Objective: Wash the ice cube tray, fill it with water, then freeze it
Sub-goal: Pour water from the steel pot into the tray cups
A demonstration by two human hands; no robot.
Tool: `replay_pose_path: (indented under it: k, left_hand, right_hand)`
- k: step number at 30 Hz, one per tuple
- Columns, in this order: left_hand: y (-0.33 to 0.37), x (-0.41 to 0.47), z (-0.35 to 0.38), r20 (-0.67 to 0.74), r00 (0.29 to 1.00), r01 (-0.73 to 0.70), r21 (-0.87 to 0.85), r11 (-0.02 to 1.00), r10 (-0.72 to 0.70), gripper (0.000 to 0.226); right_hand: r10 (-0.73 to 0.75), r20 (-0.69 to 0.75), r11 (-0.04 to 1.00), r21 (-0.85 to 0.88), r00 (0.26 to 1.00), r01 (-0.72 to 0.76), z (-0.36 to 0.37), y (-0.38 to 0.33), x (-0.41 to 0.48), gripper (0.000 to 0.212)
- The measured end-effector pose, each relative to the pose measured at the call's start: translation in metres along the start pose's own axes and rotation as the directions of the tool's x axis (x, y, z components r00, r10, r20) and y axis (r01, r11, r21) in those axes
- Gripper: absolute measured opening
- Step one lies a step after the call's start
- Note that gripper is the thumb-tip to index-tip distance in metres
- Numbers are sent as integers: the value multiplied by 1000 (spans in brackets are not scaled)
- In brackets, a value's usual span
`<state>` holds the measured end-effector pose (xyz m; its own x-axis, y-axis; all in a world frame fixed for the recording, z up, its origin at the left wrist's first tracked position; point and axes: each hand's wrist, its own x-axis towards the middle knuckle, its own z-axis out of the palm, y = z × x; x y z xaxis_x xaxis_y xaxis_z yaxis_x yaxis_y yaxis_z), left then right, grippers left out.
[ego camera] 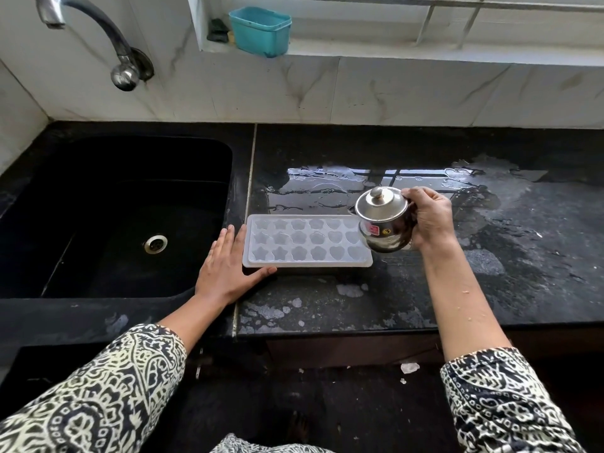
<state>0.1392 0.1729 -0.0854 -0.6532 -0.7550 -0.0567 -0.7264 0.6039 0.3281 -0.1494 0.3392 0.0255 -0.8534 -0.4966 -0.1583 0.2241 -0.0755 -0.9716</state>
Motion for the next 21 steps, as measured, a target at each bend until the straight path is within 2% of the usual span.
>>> replay_pose_path:
  k: [5,8,14,21]
  left_hand:
    - [-1,0,0,-7,1000,-6,-4,1000,6,120]
    - [0,0,0,-9,1000,-9,-11,1000,9,120]
    - [0,0,1,-14,1000,-9,-13,1000,8,120]
    - [0,0,1,-15,1000,-6,-12,1000,6,120]
  right_hand:
    - [-14,-10,1000,19,1000,14,-9,-3,3,30]
    - [-58,-10,995,-85,998,57,-15,-2,4,29]
    - [-131,-14,958,-259,991,123,-19,2,5,40]
    - [-165,15,925,-345,986,160,-18,4,4,41]
